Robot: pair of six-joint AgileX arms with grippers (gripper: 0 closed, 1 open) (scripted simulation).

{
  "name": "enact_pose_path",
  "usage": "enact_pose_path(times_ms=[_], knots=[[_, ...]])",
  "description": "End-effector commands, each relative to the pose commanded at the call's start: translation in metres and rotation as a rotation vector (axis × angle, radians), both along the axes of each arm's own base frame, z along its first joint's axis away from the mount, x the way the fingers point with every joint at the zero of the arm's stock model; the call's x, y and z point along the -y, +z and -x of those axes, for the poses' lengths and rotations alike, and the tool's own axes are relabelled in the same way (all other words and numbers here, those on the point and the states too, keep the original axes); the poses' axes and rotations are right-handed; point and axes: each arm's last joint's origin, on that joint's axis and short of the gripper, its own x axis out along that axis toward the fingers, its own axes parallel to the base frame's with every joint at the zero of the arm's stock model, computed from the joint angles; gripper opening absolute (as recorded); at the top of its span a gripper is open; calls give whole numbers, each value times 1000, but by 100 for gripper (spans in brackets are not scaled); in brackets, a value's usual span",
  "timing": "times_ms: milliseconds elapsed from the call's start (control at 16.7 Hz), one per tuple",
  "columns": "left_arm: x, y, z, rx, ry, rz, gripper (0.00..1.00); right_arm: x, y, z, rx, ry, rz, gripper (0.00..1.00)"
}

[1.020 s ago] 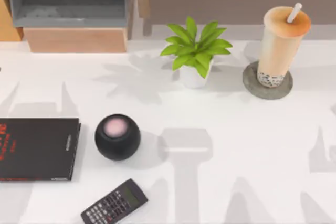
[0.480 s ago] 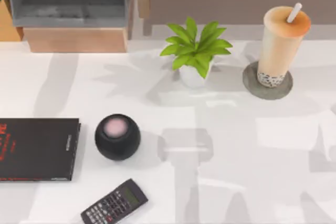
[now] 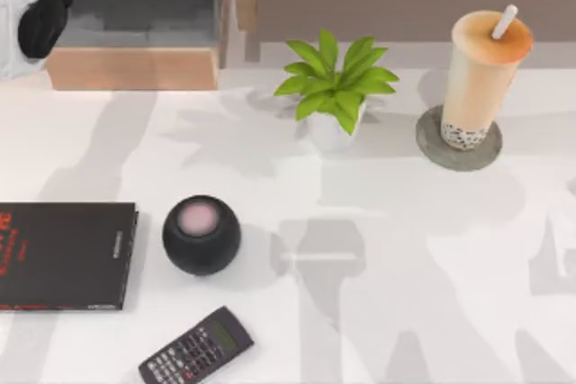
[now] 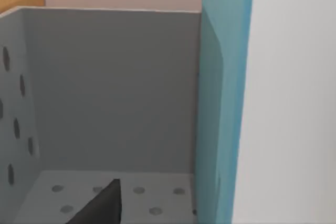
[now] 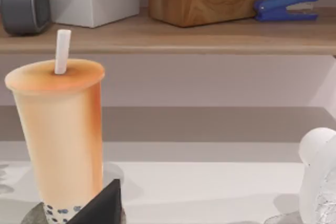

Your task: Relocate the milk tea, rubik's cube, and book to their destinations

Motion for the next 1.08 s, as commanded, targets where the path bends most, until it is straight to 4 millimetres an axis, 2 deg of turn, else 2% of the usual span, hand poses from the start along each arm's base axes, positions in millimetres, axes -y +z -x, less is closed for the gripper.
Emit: enact_pose_path(times_ms=[360, 780, 1020, 1080], knots=[[-2, -1, -1, -3, 3, 0, 100, 0, 0, 0, 0, 0, 0, 100], [1, -1, -29, 1, -1, 0, 100, 0, 0, 0, 0, 0, 0, 100], [1, -1, -31, 1, 0, 0, 100, 0, 0, 0, 0, 0, 0, 100], [1, -1, -31, 1, 0, 0, 92, 0, 0, 0, 0, 0, 0, 100]])
